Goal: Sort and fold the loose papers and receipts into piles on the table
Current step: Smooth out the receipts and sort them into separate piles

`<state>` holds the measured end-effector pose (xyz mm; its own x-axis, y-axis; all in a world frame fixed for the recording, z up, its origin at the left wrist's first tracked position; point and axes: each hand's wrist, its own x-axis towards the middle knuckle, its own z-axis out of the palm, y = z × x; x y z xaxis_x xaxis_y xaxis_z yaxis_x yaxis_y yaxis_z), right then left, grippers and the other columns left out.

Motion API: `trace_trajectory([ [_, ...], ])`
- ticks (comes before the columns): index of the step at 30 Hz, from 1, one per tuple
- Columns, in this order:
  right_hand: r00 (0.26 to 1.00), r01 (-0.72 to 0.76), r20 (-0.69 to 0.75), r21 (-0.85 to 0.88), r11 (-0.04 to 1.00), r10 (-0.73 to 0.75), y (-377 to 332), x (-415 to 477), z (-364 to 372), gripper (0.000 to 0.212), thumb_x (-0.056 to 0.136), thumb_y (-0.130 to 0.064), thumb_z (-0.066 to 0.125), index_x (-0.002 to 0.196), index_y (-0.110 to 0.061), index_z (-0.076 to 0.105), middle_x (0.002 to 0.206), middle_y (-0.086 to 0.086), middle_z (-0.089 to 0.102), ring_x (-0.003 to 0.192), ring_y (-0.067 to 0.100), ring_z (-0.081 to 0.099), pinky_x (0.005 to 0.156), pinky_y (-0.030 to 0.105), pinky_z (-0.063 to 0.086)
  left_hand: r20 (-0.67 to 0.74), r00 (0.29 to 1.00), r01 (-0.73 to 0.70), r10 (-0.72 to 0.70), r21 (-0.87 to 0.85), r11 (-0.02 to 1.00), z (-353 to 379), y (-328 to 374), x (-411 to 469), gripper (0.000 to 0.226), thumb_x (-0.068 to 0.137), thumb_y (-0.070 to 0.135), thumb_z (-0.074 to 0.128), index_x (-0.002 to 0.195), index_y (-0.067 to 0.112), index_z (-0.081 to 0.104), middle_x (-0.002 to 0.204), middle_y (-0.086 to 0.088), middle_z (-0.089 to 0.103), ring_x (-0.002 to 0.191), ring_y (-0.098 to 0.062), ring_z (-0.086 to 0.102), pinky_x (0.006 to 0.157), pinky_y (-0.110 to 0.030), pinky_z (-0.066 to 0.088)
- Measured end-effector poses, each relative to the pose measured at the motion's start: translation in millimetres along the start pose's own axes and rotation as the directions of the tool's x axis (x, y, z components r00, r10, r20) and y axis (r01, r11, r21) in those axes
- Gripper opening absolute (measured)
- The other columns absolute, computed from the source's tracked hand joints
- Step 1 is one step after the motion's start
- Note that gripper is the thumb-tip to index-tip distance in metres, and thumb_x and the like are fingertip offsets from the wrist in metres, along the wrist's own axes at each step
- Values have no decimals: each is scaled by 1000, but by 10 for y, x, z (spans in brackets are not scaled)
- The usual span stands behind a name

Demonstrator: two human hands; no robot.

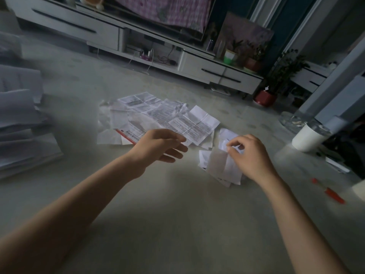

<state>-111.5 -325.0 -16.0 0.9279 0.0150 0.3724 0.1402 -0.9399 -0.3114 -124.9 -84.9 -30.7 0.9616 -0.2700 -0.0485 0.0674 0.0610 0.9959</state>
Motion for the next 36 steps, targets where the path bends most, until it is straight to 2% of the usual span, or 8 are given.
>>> trace_trajectory([
  [5,996,14,-91,108,994,-4,-39,0,-79,8,83,-4,61,79,-7,67,84,5,61,77,21,56,69,18,36,-43,999,-25,25,-15,1000,-19,13,18,18,92,3,50,87,13,64,76,0,71,64,-10,66,59,-20,54],
  [9,989,79,-133,122,989,-62,-131,-19,-95,8,82,-2,61,78,-6,67,82,4,62,73,19,54,68,17,37,-268,950,-151,158,48,987,-147,51,89,22,87,-6,51,84,12,63,75,-2,68,59,-3,62,57,-14,50],
  [13,971,188,-177,159,969,-159,-337,-81,-79,10,81,0,62,76,-6,66,79,-2,59,71,12,53,67,4,36,-404,777,-110,483,668,736,-482,13,191,27,83,-3,54,106,5,65,107,-11,67,97,-19,60,86,-25,43],
  [15,968,230,-148,207,951,-202,-449,-126,18,11,80,2,62,75,-6,66,76,-2,58,70,11,53,68,3,36,-344,814,18,467,820,572,-650,-40,236,35,83,16,65,118,10,60,125,-13,58,117,-31,47,98,-34,34],
  [20,968,246,-16,278,929,-252,-622,-186,330,9,80,0,63,76,-6,67,75,-2,60,71,13,54,69,7,38,-259,927,96,271,863,496,-676,-188,257,76,69,49,74,132,18,46,139,-9,47,128,-28,38,103,-38,33],
  [25,972,188,74,334,924,-224,-718,-196,449,7,82,-3,62,79,-6,67,76,-5,58,70,9,52,68,4,37,-258,943,180,211,926,332,-624,-251,279,83,68,57,70,136,23,38,141,-4,45,129,-24,38,103,-35,28],
  [29,970,162,115,351,922,-214,-742,-195,478,8,83,-3,61,81,-8,67,79,-2,59,69,4,51,67,4,37,-232,930,111,284,917,384,-590,-239,265,74,70,42,76,133,20,44,136,-9,46,123,-30,44,99,-39,36],
  [36,964,182,119,360,915,-238,-799,-227,499,26,82,-1,62,106,-8,62,102,5,63,92,13,54,83,15,42,-322,809,-134,491,713,688,-550,-164,275,18,74,2,72,92,5,68,92,-10,66,77,-21,62,70,-24,46],
])
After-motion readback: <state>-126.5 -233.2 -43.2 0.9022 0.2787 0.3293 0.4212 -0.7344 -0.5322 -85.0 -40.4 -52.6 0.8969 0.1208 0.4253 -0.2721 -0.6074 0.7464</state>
